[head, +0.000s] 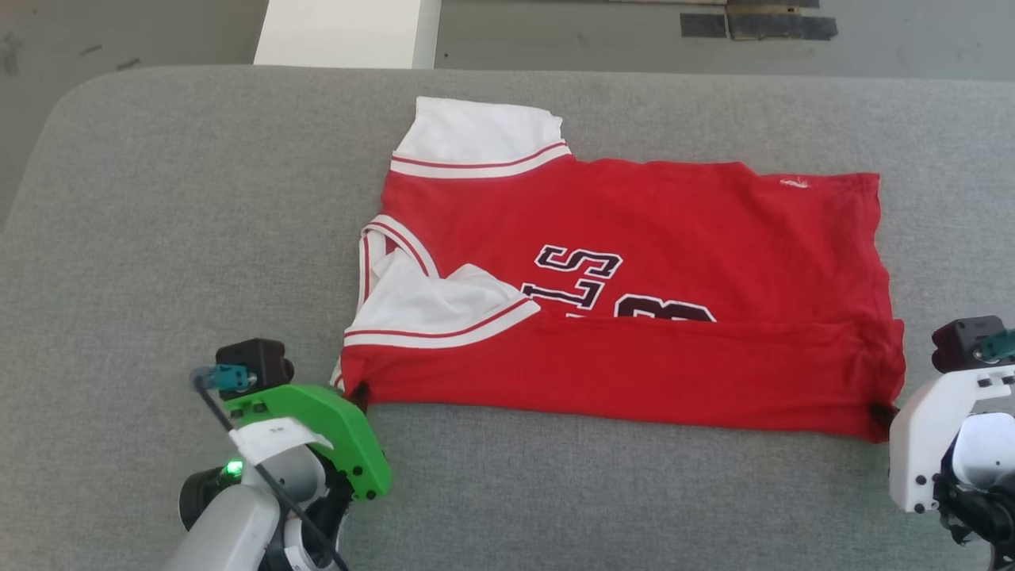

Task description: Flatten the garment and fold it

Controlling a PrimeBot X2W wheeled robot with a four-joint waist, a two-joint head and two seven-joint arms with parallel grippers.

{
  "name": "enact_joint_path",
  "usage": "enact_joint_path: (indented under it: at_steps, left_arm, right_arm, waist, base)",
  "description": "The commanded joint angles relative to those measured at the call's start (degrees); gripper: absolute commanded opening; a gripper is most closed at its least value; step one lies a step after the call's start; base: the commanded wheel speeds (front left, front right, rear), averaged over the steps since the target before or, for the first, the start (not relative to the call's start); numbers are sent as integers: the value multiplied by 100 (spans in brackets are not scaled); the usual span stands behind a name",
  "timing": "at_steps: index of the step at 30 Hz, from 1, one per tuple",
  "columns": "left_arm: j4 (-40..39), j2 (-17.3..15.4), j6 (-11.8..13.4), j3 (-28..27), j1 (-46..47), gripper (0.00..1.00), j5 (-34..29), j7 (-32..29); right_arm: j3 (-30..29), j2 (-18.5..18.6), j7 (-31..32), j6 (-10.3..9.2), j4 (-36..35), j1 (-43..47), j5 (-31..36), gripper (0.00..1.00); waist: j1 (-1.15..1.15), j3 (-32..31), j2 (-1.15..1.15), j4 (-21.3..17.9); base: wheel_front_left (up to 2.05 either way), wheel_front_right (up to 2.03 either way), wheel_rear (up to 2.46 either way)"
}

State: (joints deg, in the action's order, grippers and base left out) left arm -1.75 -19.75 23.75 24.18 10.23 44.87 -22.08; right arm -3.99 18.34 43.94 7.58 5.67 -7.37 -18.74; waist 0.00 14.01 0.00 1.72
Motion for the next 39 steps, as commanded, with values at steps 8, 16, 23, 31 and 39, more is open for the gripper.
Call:
enact_joint_path:
  at_steps: [8, 16, 23, 31, 39]
  left_arm:
    - [-440, -154, 51, -366, -379, 0, 120, 244]
    - [-908, -333, 374, -278, -1068, 0, 113, 2]
    - [-450, -96, 377, -133, -1545, 0, 411, -107]
    - [396, -42, 80, -138, -1258, 100, 518, -69]
    - [-460, -435, 262, -287, -932, 100, 210, -71]
  right_arm:
    - [-509, 77, 149, -9, -570, 224, -282, 0]
    - [-911, 80, 704, -9, -916, 1021, -308, 0]
    - [-761, -108, 716, -9, -518, 1350, -218, 0]
    - [-581, -93, 250, -9, 90, 1120, -211, 100]
    - [-1067, 10, -7, -9, -393, 969, -434, 100]
  waist:
    - [0, -528, 0, -17]
    - [0, -874, 0, 13]
    - [0, -839, 0, -37]
    - [0, -806, 0, -61]
    - [0, -905, 0, -42]
  base:
    - [0, 0, 0]
    - [0, 0, 0]
    - [0, 0, 0]
    - [0, 0, 0]
    - [0, 0, 0]
